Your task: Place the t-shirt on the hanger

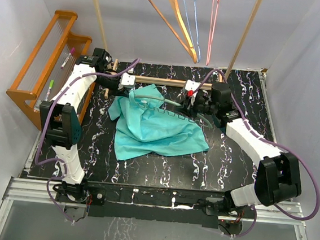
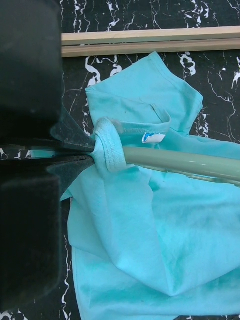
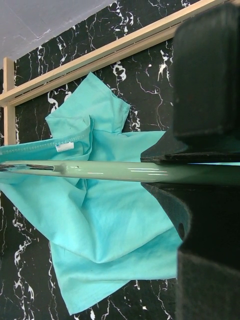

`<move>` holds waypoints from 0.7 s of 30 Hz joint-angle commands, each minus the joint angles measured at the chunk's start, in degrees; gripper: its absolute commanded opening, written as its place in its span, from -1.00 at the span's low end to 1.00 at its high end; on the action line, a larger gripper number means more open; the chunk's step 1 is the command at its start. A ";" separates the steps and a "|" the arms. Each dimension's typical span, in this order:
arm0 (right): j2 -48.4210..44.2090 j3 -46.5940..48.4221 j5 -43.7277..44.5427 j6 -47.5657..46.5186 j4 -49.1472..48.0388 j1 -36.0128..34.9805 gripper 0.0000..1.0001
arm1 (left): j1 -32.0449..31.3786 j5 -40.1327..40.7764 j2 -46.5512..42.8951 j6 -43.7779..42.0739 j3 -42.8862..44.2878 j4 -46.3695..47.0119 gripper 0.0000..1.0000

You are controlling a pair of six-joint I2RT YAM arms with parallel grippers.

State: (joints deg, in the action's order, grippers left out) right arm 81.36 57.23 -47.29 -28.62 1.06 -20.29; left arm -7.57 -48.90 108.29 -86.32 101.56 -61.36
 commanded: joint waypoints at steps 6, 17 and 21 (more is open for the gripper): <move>-2.26 0.75 -1.14 -4.42 0.76 -0.45 -0.84 | 0.33 -0.11 -5.82 0.36 -3.23 3.72 -1.00; 5.33 10.59 1.50 -14.76 8.09 -1.32 -0.84 | -0.07 -0.58 -6.57 0.11 -3.69 2.34 -1.00; 7.59 14.69 1.15 -17.68 11.19 -1.28 -0.84 | -0.24 -1.03 -7.20 0.10 -4.89 2.21 -1.00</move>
State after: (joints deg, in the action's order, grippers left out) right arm 88.23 66.06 -46.26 -41.04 10.81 -21.34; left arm -7.60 -47.07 105.86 -85.43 97.69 -57.41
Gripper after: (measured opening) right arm 0.172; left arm 0.015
